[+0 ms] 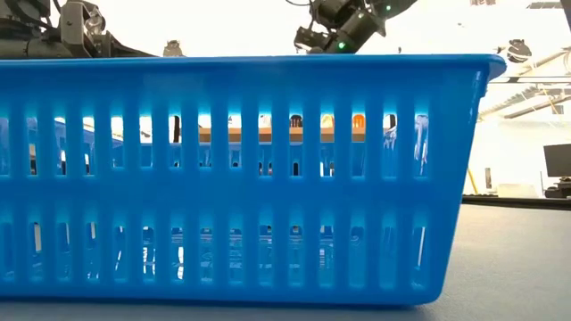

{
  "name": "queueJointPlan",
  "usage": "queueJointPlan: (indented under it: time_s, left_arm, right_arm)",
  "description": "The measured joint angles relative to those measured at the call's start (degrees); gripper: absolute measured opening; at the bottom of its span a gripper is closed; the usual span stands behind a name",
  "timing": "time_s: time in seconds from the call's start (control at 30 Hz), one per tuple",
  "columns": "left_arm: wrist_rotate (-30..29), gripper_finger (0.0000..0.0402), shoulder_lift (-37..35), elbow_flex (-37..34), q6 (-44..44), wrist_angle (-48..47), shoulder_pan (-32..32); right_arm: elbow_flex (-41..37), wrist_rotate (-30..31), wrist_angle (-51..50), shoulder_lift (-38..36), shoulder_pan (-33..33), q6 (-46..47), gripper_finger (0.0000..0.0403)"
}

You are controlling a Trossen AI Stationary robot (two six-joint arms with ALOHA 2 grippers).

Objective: Stack baskets on shelf by color
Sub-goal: Put the right black bin on the shelf

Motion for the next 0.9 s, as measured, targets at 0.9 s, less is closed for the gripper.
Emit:
queueJointPlan:
  time_s: [0.9]
  left_arm:
    - [-2.01, 0.0031, 0.0, 0.0, 0.83, -0.32, 0.01]
  right_arm:
    - [-0.1, -6.1, 4.6, 2.27, -4.21, -6.42, 0.0206]
